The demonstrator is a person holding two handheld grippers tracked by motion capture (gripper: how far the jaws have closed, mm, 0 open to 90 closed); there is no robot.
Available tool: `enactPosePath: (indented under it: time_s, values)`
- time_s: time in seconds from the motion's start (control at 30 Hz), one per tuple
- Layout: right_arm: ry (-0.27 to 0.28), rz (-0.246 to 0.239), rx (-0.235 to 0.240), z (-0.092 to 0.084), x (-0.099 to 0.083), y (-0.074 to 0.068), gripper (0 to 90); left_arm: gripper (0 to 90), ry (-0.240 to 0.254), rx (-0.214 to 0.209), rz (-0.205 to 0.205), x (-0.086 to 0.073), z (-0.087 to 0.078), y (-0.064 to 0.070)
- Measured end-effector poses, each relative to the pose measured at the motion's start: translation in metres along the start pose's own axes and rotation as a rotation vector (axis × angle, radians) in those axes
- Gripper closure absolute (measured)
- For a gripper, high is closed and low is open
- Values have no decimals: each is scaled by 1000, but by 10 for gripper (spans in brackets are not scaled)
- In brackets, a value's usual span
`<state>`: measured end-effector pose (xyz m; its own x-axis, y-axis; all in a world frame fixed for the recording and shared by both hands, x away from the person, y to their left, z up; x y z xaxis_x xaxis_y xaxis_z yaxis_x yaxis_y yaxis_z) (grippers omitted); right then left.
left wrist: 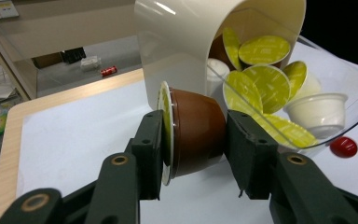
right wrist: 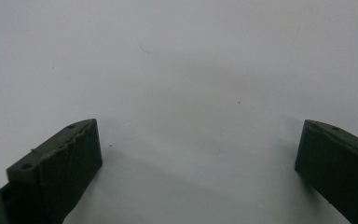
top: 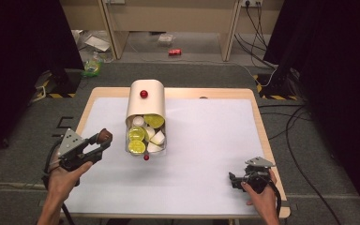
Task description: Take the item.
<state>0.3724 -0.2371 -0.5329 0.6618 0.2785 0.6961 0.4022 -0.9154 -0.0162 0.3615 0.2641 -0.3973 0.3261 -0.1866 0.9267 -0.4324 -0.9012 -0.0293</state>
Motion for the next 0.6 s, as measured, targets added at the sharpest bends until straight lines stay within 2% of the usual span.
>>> enactPosePath:
  time_s: [0.4, 0.6]
  values:
    - [0, 0, 0, 0, 0, 0, 6, 576, -37, -8, -29, -31, 9, -8]
    - [-2, 5, 0, 0, 0, 0, 7, 576, -41, 5, -55, -47, 16, -15]
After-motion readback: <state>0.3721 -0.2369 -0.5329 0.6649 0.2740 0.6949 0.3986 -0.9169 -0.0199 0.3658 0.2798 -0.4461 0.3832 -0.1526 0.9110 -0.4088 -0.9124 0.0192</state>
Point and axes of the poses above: each handheld gripper's, and its own axes: z roughly forward along the jaws, x roughly out of its top, y roughly to its right, the point moved 5 cm from there along z, roughly forward along the jaws, and after that the axes turned 2 degrees about x, right-handed, at the moved point
